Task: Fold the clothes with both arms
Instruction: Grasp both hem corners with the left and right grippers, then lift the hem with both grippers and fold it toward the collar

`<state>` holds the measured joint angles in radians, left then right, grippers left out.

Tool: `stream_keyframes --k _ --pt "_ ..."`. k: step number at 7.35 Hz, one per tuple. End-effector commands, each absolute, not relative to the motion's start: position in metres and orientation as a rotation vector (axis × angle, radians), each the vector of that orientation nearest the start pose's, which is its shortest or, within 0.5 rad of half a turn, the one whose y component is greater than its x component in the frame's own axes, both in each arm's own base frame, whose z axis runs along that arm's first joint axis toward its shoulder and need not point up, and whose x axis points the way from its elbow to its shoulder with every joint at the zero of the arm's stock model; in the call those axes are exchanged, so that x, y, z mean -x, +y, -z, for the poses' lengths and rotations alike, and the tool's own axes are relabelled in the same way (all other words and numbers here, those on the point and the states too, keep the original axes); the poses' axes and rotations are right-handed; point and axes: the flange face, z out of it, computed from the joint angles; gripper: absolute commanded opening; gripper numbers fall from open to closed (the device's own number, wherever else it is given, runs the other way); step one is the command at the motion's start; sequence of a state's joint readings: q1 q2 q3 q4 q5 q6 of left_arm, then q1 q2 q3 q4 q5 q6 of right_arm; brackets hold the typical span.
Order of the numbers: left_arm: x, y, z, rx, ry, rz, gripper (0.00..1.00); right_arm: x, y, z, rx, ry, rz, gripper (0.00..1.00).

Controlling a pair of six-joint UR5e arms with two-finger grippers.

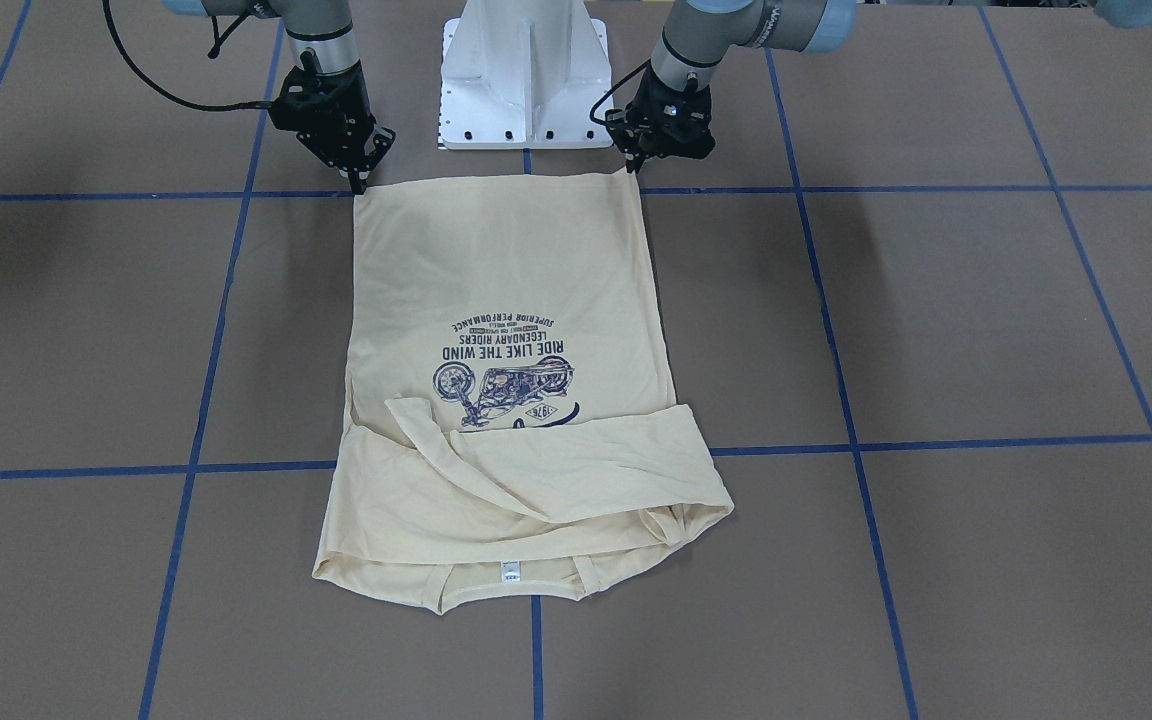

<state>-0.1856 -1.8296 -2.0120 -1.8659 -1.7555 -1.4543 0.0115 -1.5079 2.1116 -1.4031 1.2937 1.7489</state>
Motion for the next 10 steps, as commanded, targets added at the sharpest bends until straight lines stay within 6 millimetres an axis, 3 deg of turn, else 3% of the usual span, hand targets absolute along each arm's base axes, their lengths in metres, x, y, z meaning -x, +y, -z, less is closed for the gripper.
stream_keyframes --k 1,3,4,5,6,7,8,9,10 --pt "-0.511 -0.213 -0.285 0.015 1.018 -0.030 0.00 0.479 -0.169 -0.350 -0.200 -0.816 -0.300 0.00" --pt "-0.497 -0.211 -0.269 0.009 1.054 -0.033 0.00 0.434 -0.180 -0.302 -0.145 -0.866 -0.314 0.00" --pt "-0.476 -0.205 -0.246 0.020 1.106 -0.054 0.00 0.395 -0.182 -0.266 -0.047 -0.878 -0.299 0.00" --pt "-0.448 -0.192 -0.220 0.107 1.138 -0.113 0.00 0.355 -0.170 -0.232 0.032 -0.919 -0.263 0.00" --pt "-0.406 -0.181 -0.186 0.152 1.197 -0.157 0.00 0.326 -0.149 -0.208 0.082 -0.954 -0.207 0.00" --pt "-0.356 -0.166 -0.156 0.196 1.221 -0.194 0.00 0.295 -0.141 -0.189 0.114 -0.986 -0.180 0.00" --pt "-0.347 -0.162 -0.150 0.217 1.197 -0.198 0.00 0.286 -0.146 -0.181 0.141 -1.007 -0.187 0.00" --pt "-0.365 -0.170 -0.158 0.208 1.165 -0.174 0.00 0.288 -0.156 -0.188 0.126 -0.964 -0.218 0.00" --pt "-0.385 -0.195 -0.174 0.164 1.116 -0.107 0.00 0.313 -0.176 -0.196 0.097 -0.924 -0.266 0.00"
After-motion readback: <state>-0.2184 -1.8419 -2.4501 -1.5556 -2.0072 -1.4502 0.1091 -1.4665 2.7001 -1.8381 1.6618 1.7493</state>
